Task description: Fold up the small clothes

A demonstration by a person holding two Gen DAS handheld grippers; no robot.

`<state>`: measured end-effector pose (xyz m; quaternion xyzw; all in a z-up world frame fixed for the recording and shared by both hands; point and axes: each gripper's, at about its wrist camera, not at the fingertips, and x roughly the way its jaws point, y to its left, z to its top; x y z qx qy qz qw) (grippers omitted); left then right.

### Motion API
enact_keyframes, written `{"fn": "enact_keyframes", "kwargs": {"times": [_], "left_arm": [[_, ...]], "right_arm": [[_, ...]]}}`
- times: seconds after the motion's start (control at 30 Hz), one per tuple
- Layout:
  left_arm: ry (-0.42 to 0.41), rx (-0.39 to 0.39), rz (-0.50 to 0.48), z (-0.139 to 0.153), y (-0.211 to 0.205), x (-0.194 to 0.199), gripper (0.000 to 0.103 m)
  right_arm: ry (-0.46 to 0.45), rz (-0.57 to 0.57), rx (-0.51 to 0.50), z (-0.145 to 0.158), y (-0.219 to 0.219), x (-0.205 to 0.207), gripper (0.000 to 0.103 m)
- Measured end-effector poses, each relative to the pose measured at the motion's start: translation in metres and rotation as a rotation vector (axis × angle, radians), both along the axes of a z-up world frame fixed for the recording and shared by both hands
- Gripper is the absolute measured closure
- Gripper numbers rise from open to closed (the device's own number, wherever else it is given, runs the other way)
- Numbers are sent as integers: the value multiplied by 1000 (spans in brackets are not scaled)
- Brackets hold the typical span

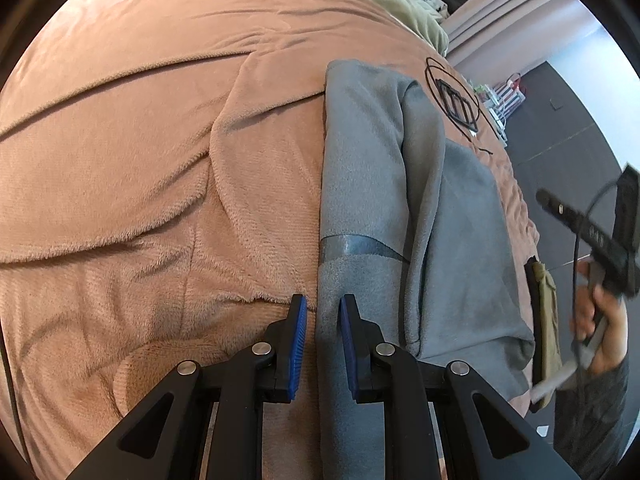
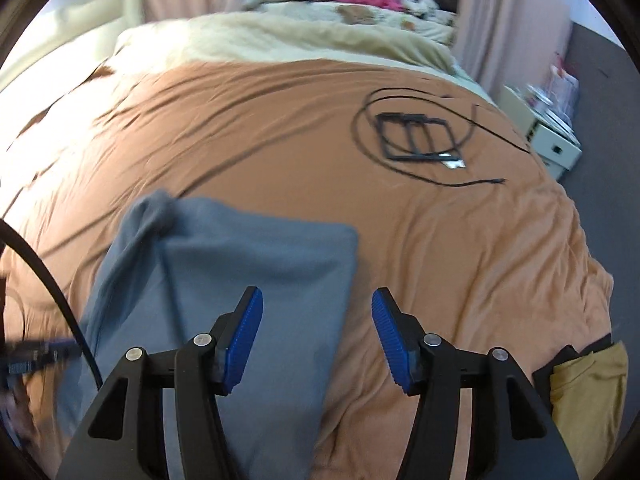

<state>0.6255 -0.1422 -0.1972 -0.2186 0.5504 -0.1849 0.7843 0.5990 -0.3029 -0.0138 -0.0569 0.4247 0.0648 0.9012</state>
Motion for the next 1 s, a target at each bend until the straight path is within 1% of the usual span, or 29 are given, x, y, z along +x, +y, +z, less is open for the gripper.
{"fn": "enact_keyframes", "kwargs": {"times": [0.1, 0.13, 0.33, 0.43, 0.53, 0.63, 0.9, 1.0], "left_arm": [[0, -9, 0, 2, 1, -1, 85], [0, -10, -1, 2, 1, -2, 85], [13, -24, -7, 0, 3, -3, 85], [10, -19, -16, 0, 3, -2, 85], [25, -46, -11, -3, 4, 2, 85], [39, -77, -6, -6, 9, 3, 85], [51, -100, -18, -6, 11, 0, 85], [54, -111, -20, -7, 13, -1, 85]], "right_arm": [[15, 59, -9, -2, 15, -16, 48], [18, 62, -16, -2, 18, -20, 48], [40, 204, -59, -6, 44, -51, 48], [54, 288, -89, -11, 57, -64, 48], [68, 344, -112, -18, 68, -75, 48], [86, 377, -132, -22, 76, -79, 48], [118, 466, -189, -33, 95, -93, 48], [117, 483, -220, -39, 105, -96, 52]]}}
